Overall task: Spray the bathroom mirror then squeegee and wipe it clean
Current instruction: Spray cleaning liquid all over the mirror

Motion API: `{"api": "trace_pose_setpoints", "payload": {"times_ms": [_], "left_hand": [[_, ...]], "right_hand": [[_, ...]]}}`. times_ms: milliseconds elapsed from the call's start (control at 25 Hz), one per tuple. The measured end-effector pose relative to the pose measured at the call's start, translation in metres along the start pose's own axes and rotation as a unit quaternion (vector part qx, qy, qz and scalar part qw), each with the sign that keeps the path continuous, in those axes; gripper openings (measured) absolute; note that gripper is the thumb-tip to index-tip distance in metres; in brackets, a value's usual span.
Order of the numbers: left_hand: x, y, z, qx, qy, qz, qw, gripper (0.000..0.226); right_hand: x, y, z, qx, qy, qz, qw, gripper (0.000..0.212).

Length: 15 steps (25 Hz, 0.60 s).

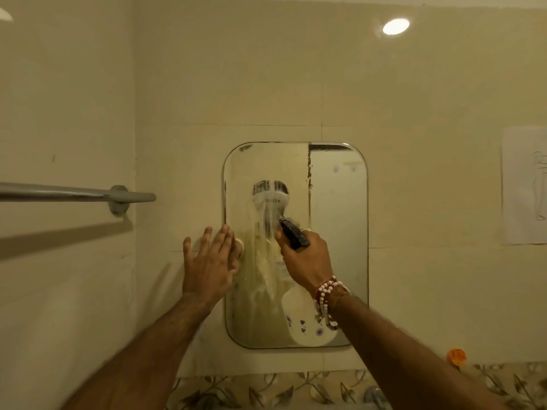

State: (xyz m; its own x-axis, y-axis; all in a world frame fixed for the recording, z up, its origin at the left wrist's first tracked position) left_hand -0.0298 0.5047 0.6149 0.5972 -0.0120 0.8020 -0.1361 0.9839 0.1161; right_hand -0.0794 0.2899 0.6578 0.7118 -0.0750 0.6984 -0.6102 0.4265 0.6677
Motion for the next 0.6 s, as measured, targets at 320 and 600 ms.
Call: {"api": "trace_pose_setpoints", "payload": {"times_ms": [320,600], "left_hand": [[-0.002,-0.024,0.018,-0.101,-0.089,-0.031,0.99,0.087],[-0.009,-0.053,0.009,-0.14,-0.089,-0.059,0.984,0.082]], "right_hand": [[-0.009,-0.032,0.05,0.055,-0.113,-0.029,0.992,0.016],[-0.019,-0.083,0.1,0.001,-0.172,-0.098,0.98,0.024]]}}
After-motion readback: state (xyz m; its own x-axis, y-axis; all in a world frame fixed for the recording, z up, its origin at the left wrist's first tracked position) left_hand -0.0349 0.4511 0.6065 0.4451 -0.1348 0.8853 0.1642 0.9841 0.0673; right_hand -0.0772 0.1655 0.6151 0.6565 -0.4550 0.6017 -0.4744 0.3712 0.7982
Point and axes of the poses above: each hand's wrist, its own x-axis towards the middle knuckle, its own z-axis out of the back of the hand, y = z × x, the point moved 3 cm from there along x, towards the middle knuckle, and after that the axes turned 3 degrees about -x, right-handed, at the moved point
